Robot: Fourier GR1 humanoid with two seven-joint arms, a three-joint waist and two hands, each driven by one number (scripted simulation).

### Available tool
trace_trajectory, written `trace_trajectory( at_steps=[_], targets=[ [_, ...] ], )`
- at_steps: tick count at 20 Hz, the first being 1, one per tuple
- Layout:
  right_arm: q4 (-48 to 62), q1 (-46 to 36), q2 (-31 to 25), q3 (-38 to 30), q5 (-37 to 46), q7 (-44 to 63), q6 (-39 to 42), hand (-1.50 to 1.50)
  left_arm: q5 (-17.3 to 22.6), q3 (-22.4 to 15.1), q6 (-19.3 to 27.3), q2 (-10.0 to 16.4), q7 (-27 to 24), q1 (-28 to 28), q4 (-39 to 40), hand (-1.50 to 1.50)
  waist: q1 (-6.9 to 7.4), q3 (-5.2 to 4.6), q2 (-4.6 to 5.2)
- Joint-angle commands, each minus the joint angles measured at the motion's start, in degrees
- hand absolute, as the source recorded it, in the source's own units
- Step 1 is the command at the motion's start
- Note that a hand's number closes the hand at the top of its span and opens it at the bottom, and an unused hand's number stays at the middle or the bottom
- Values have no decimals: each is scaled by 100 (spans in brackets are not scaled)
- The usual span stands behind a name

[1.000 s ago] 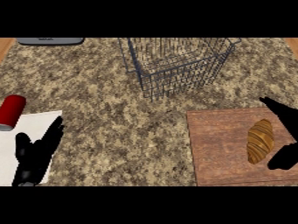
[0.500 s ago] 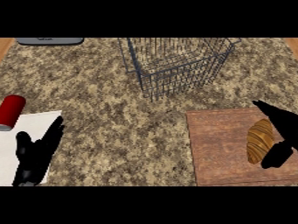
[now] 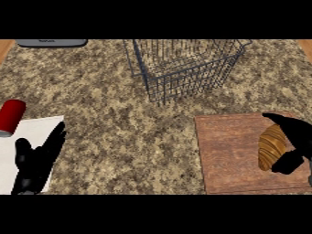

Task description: Pick the croissant from the cutting board and place it in the basket

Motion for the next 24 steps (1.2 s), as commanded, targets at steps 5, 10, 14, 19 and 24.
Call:
trace_trajectory(
  at_steps=[5,10,14,19,24],
  targets=[
    [263,-185,-41,270,750,-605,-336,150,-237,-133,86,-210,19,372,318,0,35,-62,58],
    [176,82,-28,270,1014,-777,-571,150,-192,-53,19,-284,218,50,505,0,-16,-64,55],
    [-214,141,479,898,1432,-515,-693,150,-216,21,-32,-290,-10,115,732,0,-35,-69,56],
    [-700,-817,2322,2905,2284,444,-239,150,-145,-84,-264,-143,167,-112,358,0,467,-95,98],
    [-860,-1270,3326,3912,2378,1960,-793,150,-173,-70,-175,-217,225,-100,418,0,281,-69,54]
  ],
)
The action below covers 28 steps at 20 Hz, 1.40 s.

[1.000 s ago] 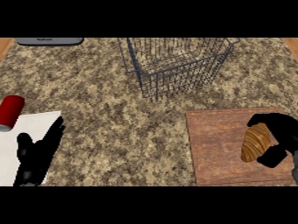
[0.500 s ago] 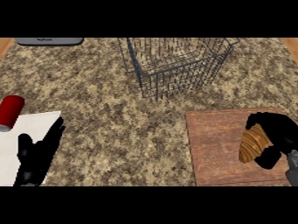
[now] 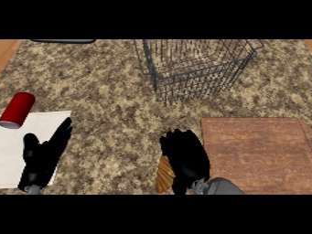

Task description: Pick the croissant from the cutting board and place it in the basket

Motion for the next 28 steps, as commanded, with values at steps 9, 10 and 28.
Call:
trace_trajectory(
  at_steps=[9,10,28],
  targets=[
    [-1847,-1022,718,523,-1170,1802,-3103,150,71,45,-35,4,302,239,229,0,-79,-34,19],
    [-1922,-1281,720,474,-1318,1995,-3137,150,-76,-49,86,-174,91,248,482,0,-127,-41,38],
    [-140,-4985,495,-2896,-2100,3196,-2030,150,-82,102,37,-79,229,507,156,0,-239,-33,45]
  ],
)
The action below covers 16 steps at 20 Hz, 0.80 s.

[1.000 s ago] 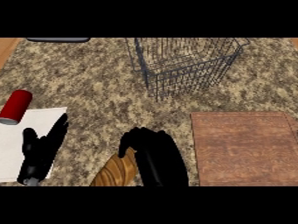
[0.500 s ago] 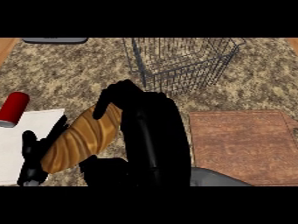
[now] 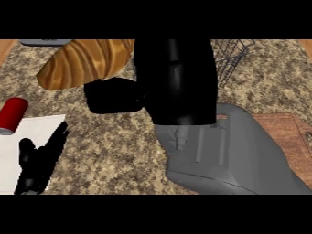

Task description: Pick the croissant from the cutting board and place it in the basket

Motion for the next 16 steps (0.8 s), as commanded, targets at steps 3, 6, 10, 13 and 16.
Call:
trace_trajectory(
  at_steps=[3,6,10,13,16],
  targets=[
    [1116,-928,-48,-868,-322,152,461,150,-81,-55,50,-158,170,-8,558,0,-19,-62,71],
    [1645,-373,-113,-686,-102,-569,113,150,122,163,-232,172,296,126,229,0,15,-55,81],
    [2081,-657,-496,-1284,-547,-1177,385,150,-76,-85,-75,-182,86,227,386,0,0,-54,81],
    [2710,-756,-200,-1366,-425,-1399,-60,150,189,217,-254,57,401,65,307,0,50,-55,90],
    [2991,-443,-66,-1465,-526,-1903,-353,150,-71,68,-66,-128,213,112,348,0,23,-53,81]
  ],
)
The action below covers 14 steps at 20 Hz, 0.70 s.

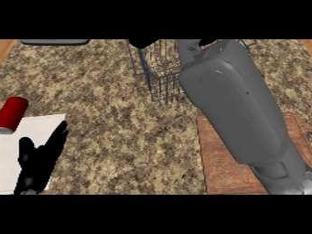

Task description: Pick the croissant from the cutting board and place it in the basket

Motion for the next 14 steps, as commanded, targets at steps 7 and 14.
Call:
trace_trajectory(
  at_steps=[7,14],
  targets=[
    [1349,279,60,-1009,-782,-1566,-650,150,-93,-67,-10,-150,240,-3,443,0,3,-62,55],
    [1981,398,-3,-1251,-985,-2488,-856,150,-130,-62,-38,-156,345,89,300,0,10,-60,45]
  ],
)
